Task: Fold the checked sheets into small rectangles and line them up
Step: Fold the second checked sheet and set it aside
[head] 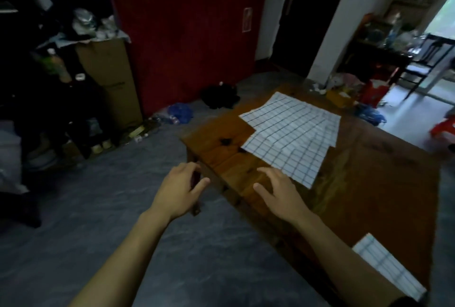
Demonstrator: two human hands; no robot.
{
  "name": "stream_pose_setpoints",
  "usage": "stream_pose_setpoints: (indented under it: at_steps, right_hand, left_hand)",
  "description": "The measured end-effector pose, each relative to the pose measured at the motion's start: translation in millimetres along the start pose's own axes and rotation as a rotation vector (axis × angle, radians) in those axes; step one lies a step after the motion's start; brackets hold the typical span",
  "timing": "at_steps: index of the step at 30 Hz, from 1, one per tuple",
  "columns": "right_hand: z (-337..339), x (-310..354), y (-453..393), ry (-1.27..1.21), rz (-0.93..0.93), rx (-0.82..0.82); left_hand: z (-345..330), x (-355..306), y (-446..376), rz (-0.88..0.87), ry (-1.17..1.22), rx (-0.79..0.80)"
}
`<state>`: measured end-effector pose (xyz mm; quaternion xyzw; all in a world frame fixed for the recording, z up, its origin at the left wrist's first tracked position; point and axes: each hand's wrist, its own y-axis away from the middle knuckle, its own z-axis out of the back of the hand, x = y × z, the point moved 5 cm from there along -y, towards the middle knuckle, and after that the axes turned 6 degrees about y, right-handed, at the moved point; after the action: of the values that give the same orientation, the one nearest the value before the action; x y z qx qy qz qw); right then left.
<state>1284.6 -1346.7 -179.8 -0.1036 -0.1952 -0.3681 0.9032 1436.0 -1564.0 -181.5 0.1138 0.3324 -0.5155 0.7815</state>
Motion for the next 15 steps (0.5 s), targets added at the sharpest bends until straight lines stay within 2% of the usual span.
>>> stream_pose_setpoints:
  at_steps: [6,9,15]
  right_hand:
    - [-42.4,57.1,-53.1,0.083,0.042,0.105]
    - [-59.2,73.3,-88.7,0.155,0.07,0.104]
    - [-88.0,78.8,-156.5,0.157,0.124,0.122]
  left_hand:
    - [35.8,82.2,5.5,0.145,-0.014,-0.063]
    - [45.3,115.4,-2.2,0.195,-0.002,-0.092]
    - [47.3,145.0,-52.6,0.238,-0.024,-0.015]
